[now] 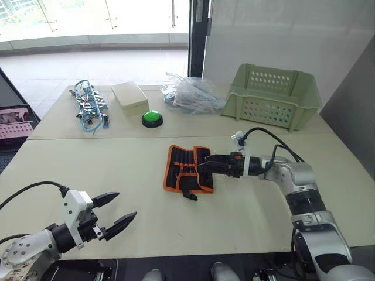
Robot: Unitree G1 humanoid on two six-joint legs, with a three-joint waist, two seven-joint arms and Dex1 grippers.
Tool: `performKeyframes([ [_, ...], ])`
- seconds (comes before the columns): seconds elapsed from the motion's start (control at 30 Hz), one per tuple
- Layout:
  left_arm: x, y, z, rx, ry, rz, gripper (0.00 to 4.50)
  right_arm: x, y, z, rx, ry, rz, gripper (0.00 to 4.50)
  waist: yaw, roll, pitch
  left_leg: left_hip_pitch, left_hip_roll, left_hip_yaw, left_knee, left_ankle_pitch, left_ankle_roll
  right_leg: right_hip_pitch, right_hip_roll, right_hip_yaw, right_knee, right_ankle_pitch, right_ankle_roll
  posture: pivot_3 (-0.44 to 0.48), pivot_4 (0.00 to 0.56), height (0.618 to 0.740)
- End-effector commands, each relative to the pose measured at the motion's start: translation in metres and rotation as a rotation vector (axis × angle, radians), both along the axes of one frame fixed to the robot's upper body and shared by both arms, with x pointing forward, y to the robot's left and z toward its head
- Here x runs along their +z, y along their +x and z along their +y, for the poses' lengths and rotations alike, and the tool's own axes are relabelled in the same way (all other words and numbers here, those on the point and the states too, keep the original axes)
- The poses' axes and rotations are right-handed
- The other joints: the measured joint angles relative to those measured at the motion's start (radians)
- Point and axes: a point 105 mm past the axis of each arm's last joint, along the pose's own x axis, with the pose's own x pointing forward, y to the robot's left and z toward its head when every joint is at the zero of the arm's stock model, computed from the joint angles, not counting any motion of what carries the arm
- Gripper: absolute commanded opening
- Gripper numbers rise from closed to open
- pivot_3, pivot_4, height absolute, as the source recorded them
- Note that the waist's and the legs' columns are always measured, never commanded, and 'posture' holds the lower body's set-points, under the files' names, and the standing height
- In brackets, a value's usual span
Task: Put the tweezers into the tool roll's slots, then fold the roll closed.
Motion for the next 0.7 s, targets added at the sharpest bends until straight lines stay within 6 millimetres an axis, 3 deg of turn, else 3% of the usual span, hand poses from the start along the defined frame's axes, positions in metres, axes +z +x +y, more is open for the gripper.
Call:
performKeyframes([
  [0.03,0.004,0.004,-0.004,-0.009,-0.019,-0.002,4.5,-0.001,0.001,-0.001,0.024,-0.07,-0.202,2.98,-0.001,0.0,0.0,0.0,0.0,0.0,0.0,0.0,0.0,0.0,0.0,0.0,0.0,0.0,0.0,0.0,0.15,0.74],
  [0.3,0.007,0.017,-0.008,0.019,-0.07,-0.014,4.5,-0.033,-0.005,0.007,0.097,-0.233,-0.383,0.17,-0.003,0.0,0.0,0.0,0.0,0.0,0.0,0.0,0.0,0.0,0.0,0.0,0.001,0.0,0.0,0.0,0.15,0.74],
  [0.5,-0.002,0.027,-0.016,0.012,-0.105,0.045,4.5,-0.062,-0.011,0.009,0.15,-0.398,-0.411,0.02,-0.002,0.0,0.0,0.0,0.0,0.0,0.0,0.0,0.0,0.0,-0.001,0.0,0.001,0.0,0.0,0.0,0.15,0.74],
  [0.7,-0.022,0.058,-0.032,0.04,-0.19,0.225,4.5,-0.07,-0.007,0.008,0.123,-0.482,-0.412,0.02,0.002,-0.001,-0.001,0.003,-0.001,0.0,0.001,0.0,-0.001,0.003,0.0,0.0,0.001,0.0,0.0,0.0,0.15,0.74],
])
